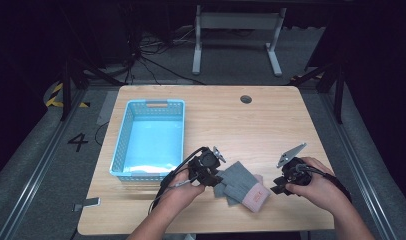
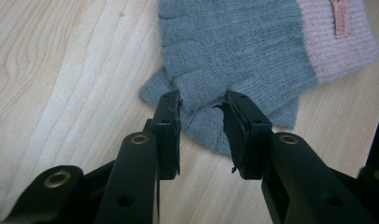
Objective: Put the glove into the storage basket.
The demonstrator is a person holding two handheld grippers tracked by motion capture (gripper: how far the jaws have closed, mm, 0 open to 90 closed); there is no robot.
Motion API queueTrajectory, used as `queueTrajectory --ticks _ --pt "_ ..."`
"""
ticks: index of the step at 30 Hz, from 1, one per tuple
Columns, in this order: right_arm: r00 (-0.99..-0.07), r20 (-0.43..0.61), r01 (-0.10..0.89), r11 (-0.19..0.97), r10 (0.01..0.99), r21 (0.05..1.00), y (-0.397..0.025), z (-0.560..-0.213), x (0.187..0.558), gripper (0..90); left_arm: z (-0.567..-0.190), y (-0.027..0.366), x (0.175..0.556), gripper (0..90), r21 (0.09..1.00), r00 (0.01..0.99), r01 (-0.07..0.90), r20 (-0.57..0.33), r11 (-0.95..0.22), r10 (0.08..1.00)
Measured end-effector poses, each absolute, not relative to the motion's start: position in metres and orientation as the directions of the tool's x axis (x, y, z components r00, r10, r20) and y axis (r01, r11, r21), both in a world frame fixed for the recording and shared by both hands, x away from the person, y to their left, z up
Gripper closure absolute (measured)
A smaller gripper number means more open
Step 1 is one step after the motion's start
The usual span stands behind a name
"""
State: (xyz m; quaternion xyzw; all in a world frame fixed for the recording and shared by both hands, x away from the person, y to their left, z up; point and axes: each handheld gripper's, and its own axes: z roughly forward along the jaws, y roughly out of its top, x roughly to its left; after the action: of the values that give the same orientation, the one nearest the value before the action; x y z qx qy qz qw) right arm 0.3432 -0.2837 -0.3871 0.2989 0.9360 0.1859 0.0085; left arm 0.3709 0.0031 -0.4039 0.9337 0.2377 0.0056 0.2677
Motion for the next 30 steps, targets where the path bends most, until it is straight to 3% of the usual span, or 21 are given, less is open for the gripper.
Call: queueTrajectory --ticks 17,30 --pt "-0.830 0.098 0.550 0.778 0.549 0.304 -0.284 -0.396 0.340 63.5 -0.430 -0.012 0.383 63.8 0.401 0.885 0.461 -0.137 -0.792 0.445" --pt "-0.846 0.103 0.529 0.801 0.523 0.282 -0.277 -0.404 0.339 62.3 -0.432 -0.014 0.388 65.8 0.382 0.884 0.467 -0.159 -0.798 0.441"
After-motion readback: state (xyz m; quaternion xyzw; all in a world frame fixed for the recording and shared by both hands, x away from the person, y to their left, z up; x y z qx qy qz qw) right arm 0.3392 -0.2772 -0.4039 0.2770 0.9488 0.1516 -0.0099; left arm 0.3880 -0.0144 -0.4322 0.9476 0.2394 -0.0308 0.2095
